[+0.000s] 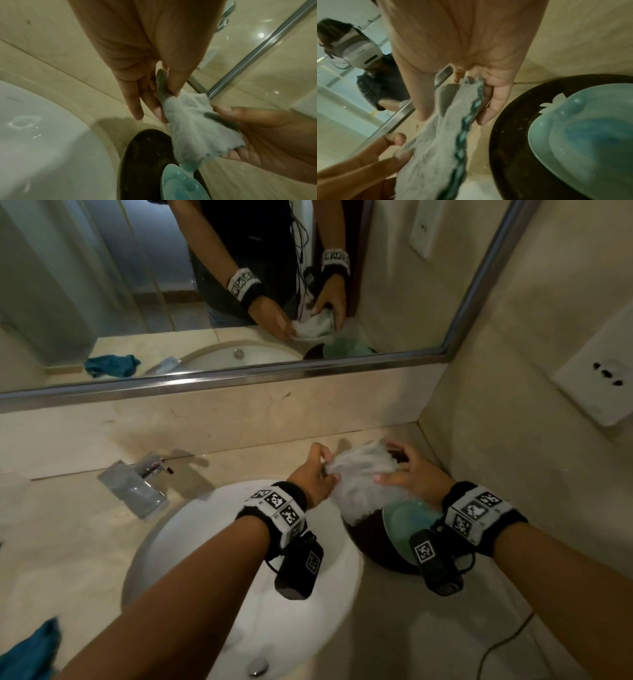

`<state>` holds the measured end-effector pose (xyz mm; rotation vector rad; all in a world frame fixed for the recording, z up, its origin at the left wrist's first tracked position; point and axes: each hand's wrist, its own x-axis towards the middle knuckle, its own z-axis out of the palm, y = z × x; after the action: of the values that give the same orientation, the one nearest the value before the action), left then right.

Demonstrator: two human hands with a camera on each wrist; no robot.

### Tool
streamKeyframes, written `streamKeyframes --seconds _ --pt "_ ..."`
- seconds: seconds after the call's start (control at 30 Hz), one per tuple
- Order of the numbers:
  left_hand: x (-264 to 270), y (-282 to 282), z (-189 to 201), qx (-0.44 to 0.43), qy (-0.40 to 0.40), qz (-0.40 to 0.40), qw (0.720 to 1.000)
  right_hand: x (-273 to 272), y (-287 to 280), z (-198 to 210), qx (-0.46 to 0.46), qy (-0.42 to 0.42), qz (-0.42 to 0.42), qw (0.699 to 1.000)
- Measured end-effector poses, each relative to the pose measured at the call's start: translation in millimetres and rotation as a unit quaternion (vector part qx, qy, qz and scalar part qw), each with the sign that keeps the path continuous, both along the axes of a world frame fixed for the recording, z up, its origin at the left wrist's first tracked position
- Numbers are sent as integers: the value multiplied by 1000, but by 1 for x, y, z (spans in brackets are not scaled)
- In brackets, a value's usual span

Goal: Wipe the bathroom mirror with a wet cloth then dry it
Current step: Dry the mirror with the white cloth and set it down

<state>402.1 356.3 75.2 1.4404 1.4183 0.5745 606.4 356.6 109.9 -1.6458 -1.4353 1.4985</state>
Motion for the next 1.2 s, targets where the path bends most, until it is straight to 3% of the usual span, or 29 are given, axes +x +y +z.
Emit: streamKeyframes --seconds 0.17,0.3,0.47,0.57,0.63,0.77,0.93,1.03,1.2 --pt "40 27 -16 -41 -61 60 996 32 34 -34 60 -16 -15 998" --pt "64 38 -34 -59 -114 39 991 47 57 -70 51 -29 -49 997" --pt "76 67 -66 -8 -14 54 998 63 74 -103 116 -132 -13 984" --pt "83 76 -86 2 87 5 996 73 76 -117 92 -180 13 979" --pt "87 76 -97 -21 93 -23 995 78 75 -123 53 -207 33 976" --pt "87 67 -97 -22 142 -47 989 83 73 -120 40 -219 66 973" --pt "74 50 -67 4 185 -59 981 86 66 -102 57 -228 71 969" --pt "54 30 -44 2 225 -65 972 76 62 -82 90 -304 75 946" --pt "-15 -14 -12 -31 301 -39 952 13 49 -35 97 -378 191 901"
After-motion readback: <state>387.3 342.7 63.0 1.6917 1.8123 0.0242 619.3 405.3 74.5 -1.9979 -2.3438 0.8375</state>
